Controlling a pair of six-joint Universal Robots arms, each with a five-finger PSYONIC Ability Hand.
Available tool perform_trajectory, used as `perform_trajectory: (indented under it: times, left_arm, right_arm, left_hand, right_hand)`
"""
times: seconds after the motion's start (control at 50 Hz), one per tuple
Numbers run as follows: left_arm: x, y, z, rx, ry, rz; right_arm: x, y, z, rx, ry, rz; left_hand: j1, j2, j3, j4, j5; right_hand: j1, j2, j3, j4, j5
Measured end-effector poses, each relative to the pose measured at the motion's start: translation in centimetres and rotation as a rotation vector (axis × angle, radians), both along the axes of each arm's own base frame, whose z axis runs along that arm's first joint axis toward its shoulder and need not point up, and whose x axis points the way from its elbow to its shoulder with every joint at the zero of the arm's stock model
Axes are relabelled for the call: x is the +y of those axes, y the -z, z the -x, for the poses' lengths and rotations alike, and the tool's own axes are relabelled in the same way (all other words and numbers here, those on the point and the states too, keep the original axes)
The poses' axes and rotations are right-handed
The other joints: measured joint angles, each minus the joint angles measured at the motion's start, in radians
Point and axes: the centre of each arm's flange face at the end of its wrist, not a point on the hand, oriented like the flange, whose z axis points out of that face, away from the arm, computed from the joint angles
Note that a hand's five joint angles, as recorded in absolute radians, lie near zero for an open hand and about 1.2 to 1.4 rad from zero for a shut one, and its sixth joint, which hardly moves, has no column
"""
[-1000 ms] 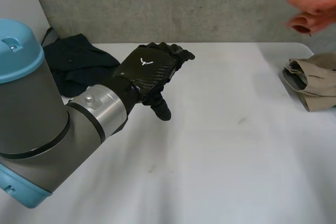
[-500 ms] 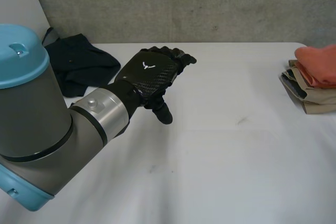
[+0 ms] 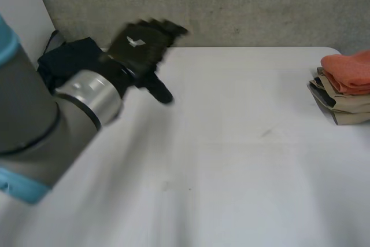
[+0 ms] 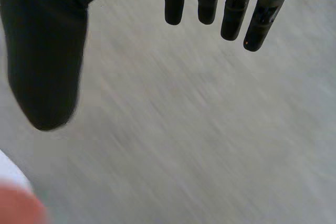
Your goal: Fold the laundry.
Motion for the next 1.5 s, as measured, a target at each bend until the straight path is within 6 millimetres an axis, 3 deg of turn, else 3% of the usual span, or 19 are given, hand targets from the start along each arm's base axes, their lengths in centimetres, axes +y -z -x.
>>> perform_trajectory:
  times: [0.04,0.1,0.14,0.16,0.2,0.22,0.26,0.28,0.34,0.44,0.52,0.64,0.82,1.24,1.32,1.38,1.5]
  left_arm:
    - [-2.9,-0.5,-1.7,0.023,-0.098,0.047]
    - [-6.7,-0.7,-4.2,0.039,-0.216,0.094]
    - [-8.9,-0.6,-5.7,0.041,-0.276,0.115]
    - [-11.1,-0.2,-7.3,0.034,-0.331,0.126]
    - [-13.2,0.3,-8.8,0.022,-0.381,0.132]
    - [-15.7,1.1,-10.8,0.000,-0.434,0.137]
    - [-17.6,2.0,-12.5,-0.025,-0.472,0.132]
    - [-19.8,3.5,-14.3,-0.065,-0.501,0.123]
    - [-22.5,6.2,-16.4,-0.142,-0.511,0.105]
    - [-26.0,10.9,-18.6,-0.265,-0.489,0.095]
    - [-28.0,13.6,-19.8,-0.309,-0.482,0.103]
    - [-29.8,16.1,-20.3,-0.318,-0.460,0.107]
    - [-30.4,18.8,-19.7,-0.312,-0.397,0.069]
    - [-30.7,21.3,-18.1,-0.300,-0.296,0.083]
    - [-30.9,21.4,-18.1,-0.299,-0.300,0.099]
    - [-31.1,21.4,-18.0,-0.299,-0.306,0.114]
    - [-31.0,21.2,-17.1,-0.302,-0.331,0.141]
  right_arm:
    - [2.1,0.3,-4.7,-0.019,-0.164,-0.022]
    - [5.2,1.1,-9.6,-0.024,-0.358,-0.056]
    - [7.0,1.7,-11.8,-0.022,-0.449,-0.076]
    - [8.5,2.5,-13.6,-0.020,-0.520,-0.095]
    - [9.9,3.2,-14.9,-0.018,-0.575,-0.113]
    - [11.4,4.2,-16.3,-0.016,-0.631,-0.139]
    - [12.5,5.0,-17.2,-0.017,-0.665,-0.162]
    - [13.7,6.2,-18.2,-0.020,-0.699,-0.200]
    - [15.0,7.9,-19.0,-0.027,-0.721,-0.255]
    - [15.9,10.7,-19.2,-0.034,-0.709,-0.348]
    - [16.0,12.2,-18.9,-0.022,-0.679,-0.395]
    - [16.0,13.3,-18.1,0.008,-0.631,-0.438]
    - [15.7,14.0,-17.1,0.012,-0.591,-0.463]
    - [15.3,15.0,-16.7,-0.001,-0.567,-0.499]
    - [15.3,15.1,-16.6,-0.002,-0.557,-0.500]
    - [15.2,15.1,-16.6,-0.002,-0.554,-0.502]
    - [15.2,15.2,-16.6,-0.003,-0.552,-0.505]
  left_hand:
    - [0.000,0.000,0.000,0.000,0.000]
    - [0.000,0.000,0.000,0.000,0.000]
    - [0.000,0.000,0.000,0.000,0.000]
    - [0.000,0.000,0.000,0.000,0.000]
    - [0.000,0.000,0.000,0.000,0.000]
    - [0.000,0.000,0.000,0.000,0.000]
    - [0.000,0.000,0.000,0.000,0.000]
    - [0.000,0.000,0.000,0.000,0.000]
    - [0.000,0.000,0.000,0.000,0.000]
    - [0.003,0.000,0.000,0.000,0.000]
    - [0.003,0.000,0.000,0.000,0.000]
    - [0.003,0.002,0.001,0.002,0.000]
    - [0.176,0.143,0.134,0.146,0.135]
    - [0.512,0.480,0.473,0.478,0.447]
    - [0.717,0.681,0.665,0.675,0.641]
    - [0.980,0.952,0.934,0.949,0.916]
    - [0.980,0.987,0.975,0.993,0.937]
  right_hand:
    - [0.000,0.000,0.000,0.000,0.000]
    - [0.000,0.000,0.000,0.000,-0.002]
    - [0.000,0.000,0.000,0.000,-0.002]
    - [0.000,0.000,0.000,0.000,-0.002]
    - [0.000,0.000,-0.001,0.000,-0.002]
    - [0.000,0.000,-0.003,0.000,-0.002]
    - [0.000,0.000,-0.003,0.000,-0.002]
    - [0.000,0.000,-0.003,0.000,-0.002]
    - [0.000,0.000,-0.003,0.000,-0.002]
    - [0.000,0.000,-0.003,0.000,-0.002]
    - [0.000,0.000,-0.003,0.000,-0.002]
    - [0.000,0.000,-0.003,0.000,-0.002]
    - [0.000,0.000,-0.003,0.000,-0.002]
    - [0.000,0.000,-0.003,0.000,-0.002]
    - [0.000,0.000,-0.003,0.000,-0.002]
    - [0.000,0.000,-0.003,0.000,-0.002]
    - [0.000,0.000,-0.003,0.000,-0.002]
